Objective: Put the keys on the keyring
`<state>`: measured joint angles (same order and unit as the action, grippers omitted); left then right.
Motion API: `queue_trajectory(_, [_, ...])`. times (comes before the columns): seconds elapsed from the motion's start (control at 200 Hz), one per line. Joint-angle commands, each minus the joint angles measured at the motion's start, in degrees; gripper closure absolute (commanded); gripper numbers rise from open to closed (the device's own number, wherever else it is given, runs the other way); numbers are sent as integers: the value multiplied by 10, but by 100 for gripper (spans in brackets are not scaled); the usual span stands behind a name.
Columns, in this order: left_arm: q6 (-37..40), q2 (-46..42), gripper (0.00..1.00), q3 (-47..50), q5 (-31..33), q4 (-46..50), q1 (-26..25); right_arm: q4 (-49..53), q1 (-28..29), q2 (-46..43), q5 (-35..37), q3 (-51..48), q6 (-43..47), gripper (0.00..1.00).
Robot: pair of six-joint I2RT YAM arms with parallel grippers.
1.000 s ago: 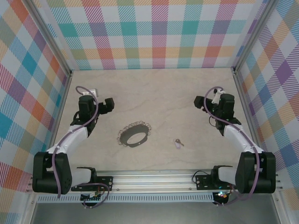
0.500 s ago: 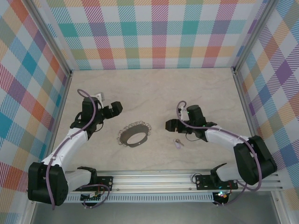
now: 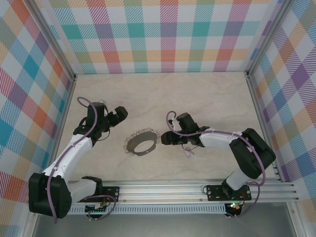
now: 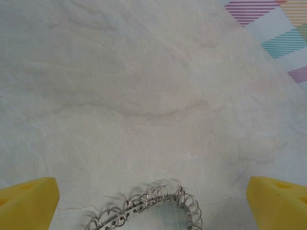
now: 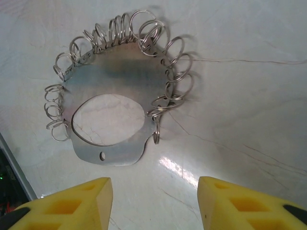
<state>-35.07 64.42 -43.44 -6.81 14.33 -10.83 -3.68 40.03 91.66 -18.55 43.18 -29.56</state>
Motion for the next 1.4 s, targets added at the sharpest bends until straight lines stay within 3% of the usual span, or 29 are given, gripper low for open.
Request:
queue_trajectory(0.0, [-21, -14, 0, -11, 17, 38, -15, 14, 15, 22, 13, 27, 3, 51])
queue_trajectory(0.535, [5, -23, 0, -6, 2, 21, -43, 17, 29, 103, 17, 79, 7, 60])
queue_trajectory(1.05, [6, 8, 0, -8, 5, -8, -58, 3, 35, 121, 1, 88, 2, 67])
queue_trajectory(1.395, [9, 20, 0, -7, 6, -13, -63, 3, 36, 133, -4, 98, 4, 77])
